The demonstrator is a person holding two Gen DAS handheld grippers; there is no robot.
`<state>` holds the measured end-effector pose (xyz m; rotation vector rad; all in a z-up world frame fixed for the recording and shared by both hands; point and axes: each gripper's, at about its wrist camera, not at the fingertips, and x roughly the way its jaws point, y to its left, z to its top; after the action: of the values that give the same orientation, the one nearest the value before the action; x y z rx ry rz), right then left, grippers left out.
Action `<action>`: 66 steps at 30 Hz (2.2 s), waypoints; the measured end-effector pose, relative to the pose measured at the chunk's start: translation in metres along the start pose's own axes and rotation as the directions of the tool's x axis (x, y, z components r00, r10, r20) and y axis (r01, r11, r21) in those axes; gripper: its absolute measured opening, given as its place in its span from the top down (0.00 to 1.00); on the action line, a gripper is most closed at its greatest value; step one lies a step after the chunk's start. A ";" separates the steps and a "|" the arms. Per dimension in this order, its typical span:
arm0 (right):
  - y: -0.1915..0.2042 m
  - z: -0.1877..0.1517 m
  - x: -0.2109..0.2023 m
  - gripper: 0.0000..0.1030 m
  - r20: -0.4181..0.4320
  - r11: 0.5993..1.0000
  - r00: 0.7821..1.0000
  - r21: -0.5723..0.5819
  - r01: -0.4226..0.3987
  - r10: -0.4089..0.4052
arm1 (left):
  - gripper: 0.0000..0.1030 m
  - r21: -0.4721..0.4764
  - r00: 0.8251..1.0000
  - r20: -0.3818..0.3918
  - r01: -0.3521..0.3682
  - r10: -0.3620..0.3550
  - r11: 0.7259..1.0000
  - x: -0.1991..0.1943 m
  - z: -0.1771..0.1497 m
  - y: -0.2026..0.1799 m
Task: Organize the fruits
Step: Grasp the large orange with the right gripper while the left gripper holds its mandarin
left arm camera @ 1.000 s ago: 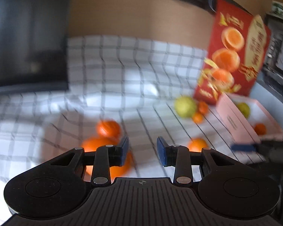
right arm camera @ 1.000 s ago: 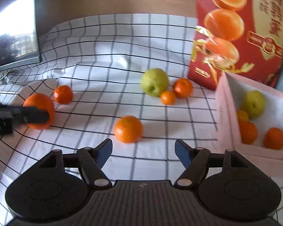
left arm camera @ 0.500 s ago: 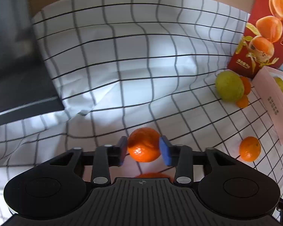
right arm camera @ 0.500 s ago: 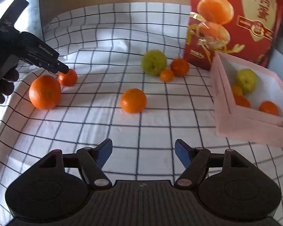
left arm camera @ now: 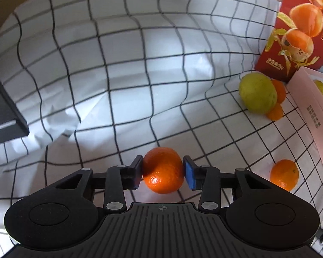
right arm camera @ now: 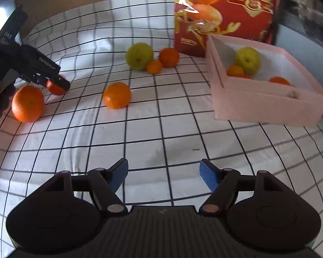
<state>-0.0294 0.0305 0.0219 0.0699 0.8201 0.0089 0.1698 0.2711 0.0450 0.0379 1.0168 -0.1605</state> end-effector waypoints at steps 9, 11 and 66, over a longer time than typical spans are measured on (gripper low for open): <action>0.009 -0.007 0.011 0.25 0.117 0.970 0.975 0.177 0.165 -0.187 | 0.58 0.022 1.000 0.004 -0.015 0.015 1.000 -0.004 -0.008 -0.017; 0.008 -0.008 0.011 0.25 0.122 0.964 0.971 0.198 0.178 -0.205 | 0.58 0.035 1.000 -0.001 -0.025 0.025 0.999 -0.002 -0.006 -0.026; -0.051 0.015 0.026 0.00 0.005 0.920 0.968 -0.311 -0.236 0.250 | 0.58 -0.351 0.881 0.443 0.000 0.166 0.936 -0.075 -0.189 -0.172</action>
<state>-0.0016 -0.0200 0.0096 -0.1241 0.7527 0.3698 -0.0545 0.1300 0.0167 -0.2657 0.5441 0.0903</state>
